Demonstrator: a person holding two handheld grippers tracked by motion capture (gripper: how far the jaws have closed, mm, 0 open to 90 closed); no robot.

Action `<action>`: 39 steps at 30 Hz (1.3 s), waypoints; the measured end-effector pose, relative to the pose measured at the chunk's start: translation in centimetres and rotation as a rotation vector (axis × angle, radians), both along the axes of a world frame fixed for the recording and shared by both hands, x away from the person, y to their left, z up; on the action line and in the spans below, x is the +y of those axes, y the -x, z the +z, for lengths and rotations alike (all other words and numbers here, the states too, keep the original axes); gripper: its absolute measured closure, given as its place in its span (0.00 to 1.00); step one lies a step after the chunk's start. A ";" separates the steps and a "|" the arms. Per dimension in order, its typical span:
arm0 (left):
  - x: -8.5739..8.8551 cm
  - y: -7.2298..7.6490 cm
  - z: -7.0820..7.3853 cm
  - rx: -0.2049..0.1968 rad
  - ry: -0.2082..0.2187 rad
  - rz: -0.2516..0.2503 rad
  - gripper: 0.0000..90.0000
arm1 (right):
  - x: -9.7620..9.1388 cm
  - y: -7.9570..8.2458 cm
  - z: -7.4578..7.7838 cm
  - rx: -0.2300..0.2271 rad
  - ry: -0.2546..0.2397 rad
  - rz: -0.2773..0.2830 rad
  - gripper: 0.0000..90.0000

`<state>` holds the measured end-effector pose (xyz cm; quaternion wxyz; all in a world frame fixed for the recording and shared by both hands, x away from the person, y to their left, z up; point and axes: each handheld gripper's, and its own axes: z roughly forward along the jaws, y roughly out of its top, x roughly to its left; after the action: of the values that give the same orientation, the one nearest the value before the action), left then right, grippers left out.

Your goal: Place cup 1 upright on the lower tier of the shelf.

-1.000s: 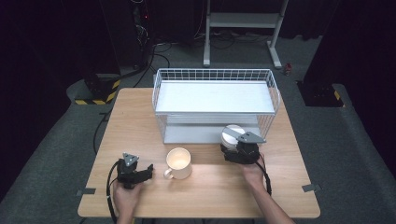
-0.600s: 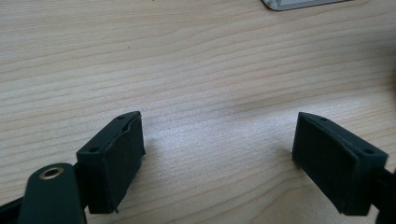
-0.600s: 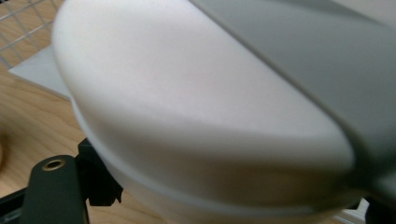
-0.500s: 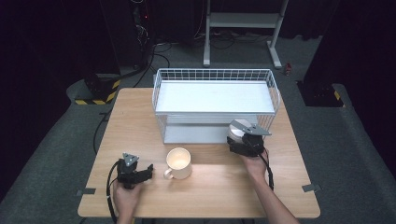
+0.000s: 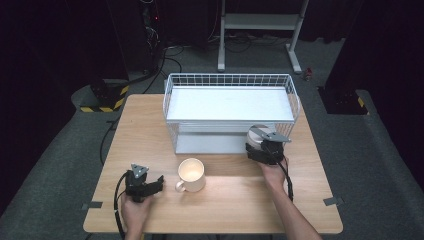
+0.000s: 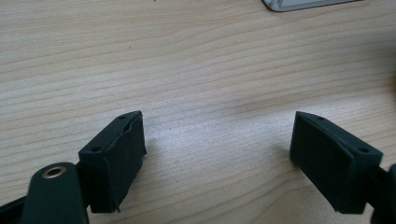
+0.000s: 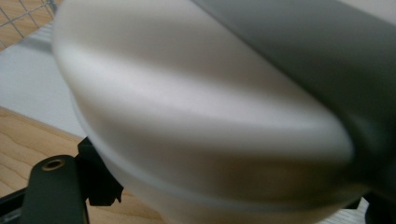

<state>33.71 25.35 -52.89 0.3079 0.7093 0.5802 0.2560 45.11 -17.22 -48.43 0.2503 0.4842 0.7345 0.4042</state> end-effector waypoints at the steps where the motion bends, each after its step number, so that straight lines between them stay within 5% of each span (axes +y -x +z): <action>1: 0.0 0.0 0.0 -0.001 0.000 0.001 0.21 | 0.1 0.0 -0.1 -0.010 0.015 0.012 0.21; 11: 0.0 0.0 0.0 -0.003 -0.006 0.002 0.21 | 0.0 -0.6 -0.4 -0.035 0.025 0.014 0.21; 22: 0.0 0.0 0.0 -0.007 0.002 0.011 0.21 | 0.2 -1.5 -0.2 -0.015 0.033 -0.013 0.21; 31: 0.0 0.0 0.0 -0.010 0.005 0.019 0.23 | -0.3 -1.6 -0.2 0.036 -0.044 -0.033 0.14; 39: 0.0 0.0 0.0 -0.009 0.003 0.016 0.22 | -0.4 -1.5 -0.2 0.040 -0.025 -0.038 0.11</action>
<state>33.70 25.36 -52.90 0.3092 0.7031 0.5848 0.2607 46.60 -17.62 -48.68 0.2371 0.5090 0.7250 0.3988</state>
